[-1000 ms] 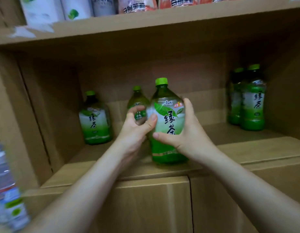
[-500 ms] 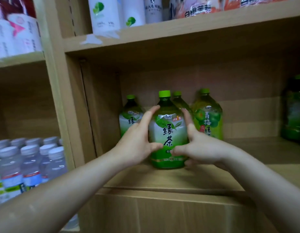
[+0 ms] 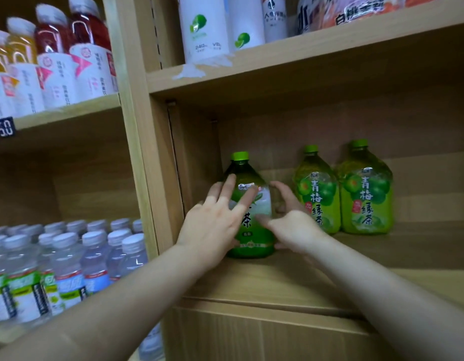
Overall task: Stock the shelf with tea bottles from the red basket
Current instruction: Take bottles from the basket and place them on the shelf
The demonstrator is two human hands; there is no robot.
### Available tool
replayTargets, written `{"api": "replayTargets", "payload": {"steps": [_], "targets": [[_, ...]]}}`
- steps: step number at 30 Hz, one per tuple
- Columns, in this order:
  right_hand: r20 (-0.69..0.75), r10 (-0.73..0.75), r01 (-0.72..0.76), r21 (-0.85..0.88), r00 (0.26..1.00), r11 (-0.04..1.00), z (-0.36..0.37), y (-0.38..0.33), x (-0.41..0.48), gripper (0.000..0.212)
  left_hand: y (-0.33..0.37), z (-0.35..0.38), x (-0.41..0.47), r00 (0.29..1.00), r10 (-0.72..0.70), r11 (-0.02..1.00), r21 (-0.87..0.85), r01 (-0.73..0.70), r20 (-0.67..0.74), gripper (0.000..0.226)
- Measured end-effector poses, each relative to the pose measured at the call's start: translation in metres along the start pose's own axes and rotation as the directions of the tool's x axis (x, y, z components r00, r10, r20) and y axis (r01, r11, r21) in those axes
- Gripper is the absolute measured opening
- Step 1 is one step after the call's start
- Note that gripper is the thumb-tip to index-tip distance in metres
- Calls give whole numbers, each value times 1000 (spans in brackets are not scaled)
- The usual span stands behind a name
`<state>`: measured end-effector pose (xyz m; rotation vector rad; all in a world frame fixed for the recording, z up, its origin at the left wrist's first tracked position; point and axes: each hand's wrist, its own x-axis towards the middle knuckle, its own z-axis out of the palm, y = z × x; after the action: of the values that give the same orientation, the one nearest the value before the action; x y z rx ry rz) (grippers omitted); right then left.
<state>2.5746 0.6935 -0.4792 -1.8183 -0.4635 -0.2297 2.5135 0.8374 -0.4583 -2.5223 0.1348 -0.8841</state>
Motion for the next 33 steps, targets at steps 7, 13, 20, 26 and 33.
{"api": "replayTargets", "payload": {"steps": [7,13,20,26,33], "targets": [[148,-97,133,-253,984,958,15,-2,19,101,0,2,5,999,0,993,118,-6,48,68],[168,-171,214,-285,971,934,7,1,29,91,5,8,-23,945,82,997,-20,-80,317,44],[203,-300,362,-483,932,797,11,-9,34,98,8,12,-22,930,66,995,41,-86,361,43],[178,-281,332,-530,943,780,20,-8,25,93,11,10,-24,957,96,981,139,-138,274,42],[259,-241,319,-324,935,891,-53,-18,-16,24,27,-21,-10,976,73,997,-52,-64,203,28]]}}
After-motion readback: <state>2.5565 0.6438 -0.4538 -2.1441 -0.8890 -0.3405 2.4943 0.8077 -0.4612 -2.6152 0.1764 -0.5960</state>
